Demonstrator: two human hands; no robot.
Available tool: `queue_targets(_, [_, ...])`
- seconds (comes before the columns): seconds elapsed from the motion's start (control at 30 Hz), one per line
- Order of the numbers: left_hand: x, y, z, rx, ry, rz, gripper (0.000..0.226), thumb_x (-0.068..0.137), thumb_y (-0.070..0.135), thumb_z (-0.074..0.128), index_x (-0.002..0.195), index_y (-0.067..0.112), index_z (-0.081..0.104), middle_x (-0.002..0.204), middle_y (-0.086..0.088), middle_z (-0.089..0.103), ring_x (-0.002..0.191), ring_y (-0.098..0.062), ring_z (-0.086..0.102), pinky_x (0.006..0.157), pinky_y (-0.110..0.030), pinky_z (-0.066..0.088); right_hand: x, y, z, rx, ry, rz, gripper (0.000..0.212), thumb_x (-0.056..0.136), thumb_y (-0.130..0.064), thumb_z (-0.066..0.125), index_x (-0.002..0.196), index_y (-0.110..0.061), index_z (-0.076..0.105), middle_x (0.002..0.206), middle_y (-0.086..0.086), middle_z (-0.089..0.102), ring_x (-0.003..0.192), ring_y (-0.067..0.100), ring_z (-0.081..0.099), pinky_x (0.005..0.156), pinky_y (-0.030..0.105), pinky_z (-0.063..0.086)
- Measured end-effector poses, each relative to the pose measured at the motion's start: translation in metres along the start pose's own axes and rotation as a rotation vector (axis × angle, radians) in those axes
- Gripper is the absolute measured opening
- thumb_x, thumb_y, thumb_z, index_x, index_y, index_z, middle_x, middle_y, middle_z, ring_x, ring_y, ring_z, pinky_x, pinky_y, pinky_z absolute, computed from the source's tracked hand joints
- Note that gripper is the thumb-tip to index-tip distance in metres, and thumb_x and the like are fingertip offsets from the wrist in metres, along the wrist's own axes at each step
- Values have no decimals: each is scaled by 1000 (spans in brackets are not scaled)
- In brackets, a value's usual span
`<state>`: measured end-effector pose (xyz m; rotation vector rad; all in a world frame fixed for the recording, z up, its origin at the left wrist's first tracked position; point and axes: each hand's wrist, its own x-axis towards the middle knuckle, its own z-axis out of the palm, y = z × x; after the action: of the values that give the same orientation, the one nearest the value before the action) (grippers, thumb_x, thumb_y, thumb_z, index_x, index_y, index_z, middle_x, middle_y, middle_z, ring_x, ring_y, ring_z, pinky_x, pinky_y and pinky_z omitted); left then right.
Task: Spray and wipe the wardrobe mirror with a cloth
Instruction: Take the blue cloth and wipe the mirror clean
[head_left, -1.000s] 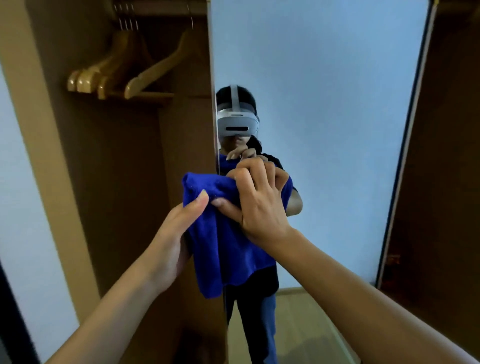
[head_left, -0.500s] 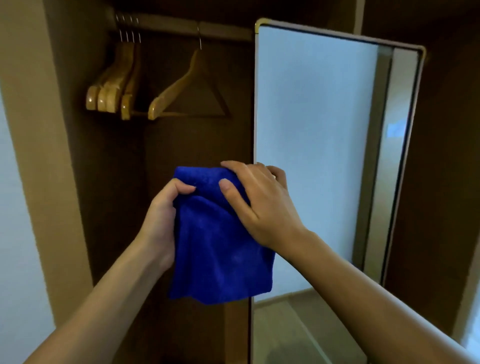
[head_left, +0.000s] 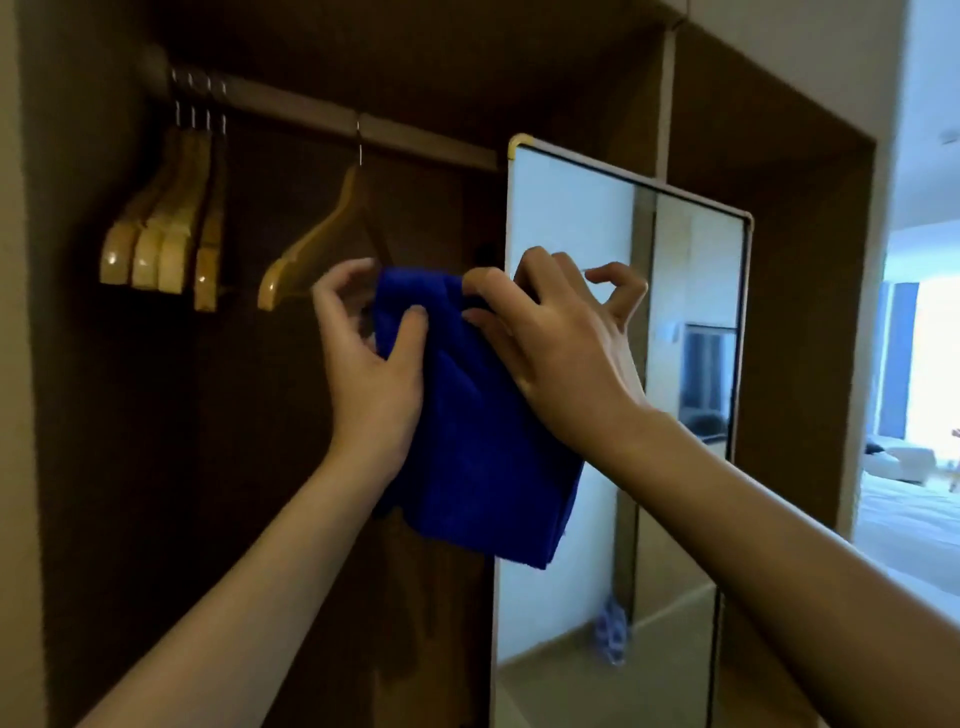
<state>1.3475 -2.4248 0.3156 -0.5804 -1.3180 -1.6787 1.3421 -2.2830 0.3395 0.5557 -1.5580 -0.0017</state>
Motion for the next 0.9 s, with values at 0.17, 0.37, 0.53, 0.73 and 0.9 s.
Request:
queue_targets(0.17, [65,1,27,105,-99,278,35,94,11,53,123,30,46,124,10,48,113,6,48,100,-26,45,56,13,1,-206,-10,43,23,97,-26,51,118,-26,60,101,9,56,97,27,55,86,50,33])
queue_targets(0.37, [114,14,54,209,-166,368,24,98,11,48,117,20,58,125,-2,47,95,12,43,83,5,31,97,23,-2,-444,16,117,23,98,-31,44,112,-24,60,111,10,57,108,32,52,87,42,20])
queue_targets(0.53, [126,4,51,84,-305,320,25,96,12,50,113,29,58,124,6,53,109,5,47,94,-9,38,86,-2,2,-658,8,174,20,89,-21,58,107,-14,66,122,12,56,116,30,43,90,38,23])
queue_targets(0.73, [132,17,39,-42,-476,200,29,92,3,54,105,28,63,110,24,57,105,15,49,92,-12,45,63,-51,23,-316,-250,539,75,98,-30,42,150,6,1,159,26,3,147,37,8,118,43,19])
queue_targets(0.9, [133,19,33,-30,-479,143,29,91,3,57,103,27,68,105,24,61,106,8,54,91,-14,49,42,-56,50,-423,-165,441,77,97,-14,40,148,3,-15,159,22,-16,148,33,-13,118,46,-8])
